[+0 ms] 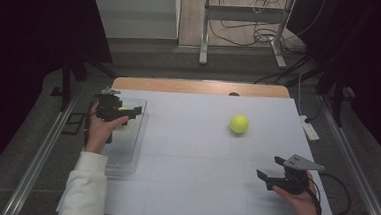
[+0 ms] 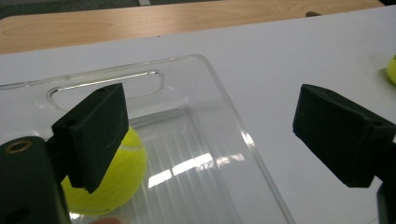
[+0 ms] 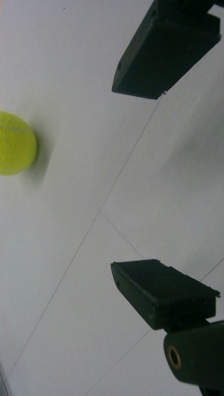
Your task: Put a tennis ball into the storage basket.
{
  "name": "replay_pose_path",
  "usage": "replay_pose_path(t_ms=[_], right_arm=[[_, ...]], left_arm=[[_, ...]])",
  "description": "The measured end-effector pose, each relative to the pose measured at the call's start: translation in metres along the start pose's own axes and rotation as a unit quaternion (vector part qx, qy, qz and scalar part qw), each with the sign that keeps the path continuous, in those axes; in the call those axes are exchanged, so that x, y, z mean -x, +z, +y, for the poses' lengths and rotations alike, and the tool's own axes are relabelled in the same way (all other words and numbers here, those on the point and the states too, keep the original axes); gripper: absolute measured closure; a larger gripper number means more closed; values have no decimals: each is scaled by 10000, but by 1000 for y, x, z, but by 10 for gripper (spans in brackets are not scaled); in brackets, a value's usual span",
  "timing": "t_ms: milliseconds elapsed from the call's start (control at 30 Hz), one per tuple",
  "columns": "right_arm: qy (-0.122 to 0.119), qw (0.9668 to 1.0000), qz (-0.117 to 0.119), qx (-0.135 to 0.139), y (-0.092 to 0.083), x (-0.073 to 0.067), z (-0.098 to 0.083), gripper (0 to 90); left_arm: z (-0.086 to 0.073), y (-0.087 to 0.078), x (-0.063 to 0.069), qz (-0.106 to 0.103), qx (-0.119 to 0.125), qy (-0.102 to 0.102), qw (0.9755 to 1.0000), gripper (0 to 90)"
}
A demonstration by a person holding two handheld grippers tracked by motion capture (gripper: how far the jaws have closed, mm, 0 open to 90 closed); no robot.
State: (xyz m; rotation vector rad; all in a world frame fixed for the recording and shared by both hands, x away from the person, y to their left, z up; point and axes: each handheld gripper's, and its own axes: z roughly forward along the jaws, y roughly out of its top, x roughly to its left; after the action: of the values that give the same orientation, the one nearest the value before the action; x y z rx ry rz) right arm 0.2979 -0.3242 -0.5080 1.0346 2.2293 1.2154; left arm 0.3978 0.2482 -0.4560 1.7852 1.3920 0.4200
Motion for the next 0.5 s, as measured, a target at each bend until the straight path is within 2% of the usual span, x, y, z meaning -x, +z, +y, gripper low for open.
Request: replay_pose_path(t_ms=[200, 400, 500], right_arm=[[-12, 10000, 20, -23, 0, -1, -1, 127], [-11, 10000, 21, -11, 1, -1, 0, 127], [-30, 10000, 18, -17, 2, -1, 0, 127]], left_arm=[[4, -5, 13, -147, 171, 136, 9997, 129], [5, -7, 20, -227, 213, 191, 9993, 133], [5, -6, 24, -261, 168, 279, 9991, 133]])
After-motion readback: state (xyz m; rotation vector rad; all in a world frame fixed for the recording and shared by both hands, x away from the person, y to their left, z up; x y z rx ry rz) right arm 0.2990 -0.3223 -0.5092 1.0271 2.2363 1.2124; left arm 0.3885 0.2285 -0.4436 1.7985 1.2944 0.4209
